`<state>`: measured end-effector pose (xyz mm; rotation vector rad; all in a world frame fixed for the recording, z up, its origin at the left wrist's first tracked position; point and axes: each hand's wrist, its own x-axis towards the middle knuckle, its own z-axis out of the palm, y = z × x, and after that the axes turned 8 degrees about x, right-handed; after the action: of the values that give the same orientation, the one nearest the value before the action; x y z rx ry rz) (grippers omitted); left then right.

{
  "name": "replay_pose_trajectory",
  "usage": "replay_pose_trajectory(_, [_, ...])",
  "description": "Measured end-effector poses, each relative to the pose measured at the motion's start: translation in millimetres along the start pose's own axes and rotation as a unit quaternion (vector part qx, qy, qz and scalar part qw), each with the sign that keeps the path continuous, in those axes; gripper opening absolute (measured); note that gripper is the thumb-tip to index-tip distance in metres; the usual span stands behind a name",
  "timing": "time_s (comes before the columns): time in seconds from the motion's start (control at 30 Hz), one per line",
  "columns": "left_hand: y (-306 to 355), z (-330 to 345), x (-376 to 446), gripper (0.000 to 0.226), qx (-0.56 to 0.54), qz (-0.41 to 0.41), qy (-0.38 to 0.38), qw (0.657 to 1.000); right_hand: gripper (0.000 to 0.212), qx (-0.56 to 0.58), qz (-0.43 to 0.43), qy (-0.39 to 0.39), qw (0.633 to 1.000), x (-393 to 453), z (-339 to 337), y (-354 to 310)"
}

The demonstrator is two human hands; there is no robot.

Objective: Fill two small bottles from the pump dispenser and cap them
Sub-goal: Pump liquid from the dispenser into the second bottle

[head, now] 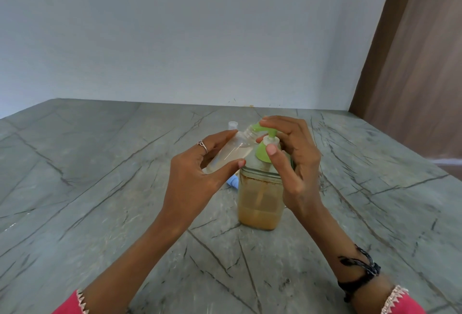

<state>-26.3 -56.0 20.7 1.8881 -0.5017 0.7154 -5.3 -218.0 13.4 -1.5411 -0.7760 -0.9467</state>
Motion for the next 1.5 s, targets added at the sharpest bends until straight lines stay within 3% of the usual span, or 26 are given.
replay_pose_trajectory(0.2, [1.3,0.6,-0.5,0.048,-0.014,-0.004,0.002,1.000,0.038,0.004,0.012,-0.023,1.000,-4.9,-2.8,-0.5])
replay_pose_trajectory(0.67, [-2.1,-4.3,-2.5,0.043,-0.003,-0.016,-0.006,1.000,0.011,-0.053,-0.020,0.049,0.997,2.2,4.3,-1.6])
replay_pose_trajectory(0.97, [-2.2,-2.7,-0.9,0.048,-0.005,-0.009,-0.003,1.000,0.030,-0.062,-0.012,0.022,0.998,-2.3,2.8,-1.8])
replay_pose_trajectory(1.2, [-0.3,-2.1,-1.5,0.048,-0.012,-0.010,-0.005,1.000,0.034,-0.029,-0.001,0.013,1.000,-4.3,1.2,-2.5])
replay_pose_trajectory(1.5, [1.3,-2.0,-1.1,0.047,-0.018,-0.011,-0.003,1.000,0.016,-0.023,-0.010,0.043,0.999,2.4,4.3,0.2])
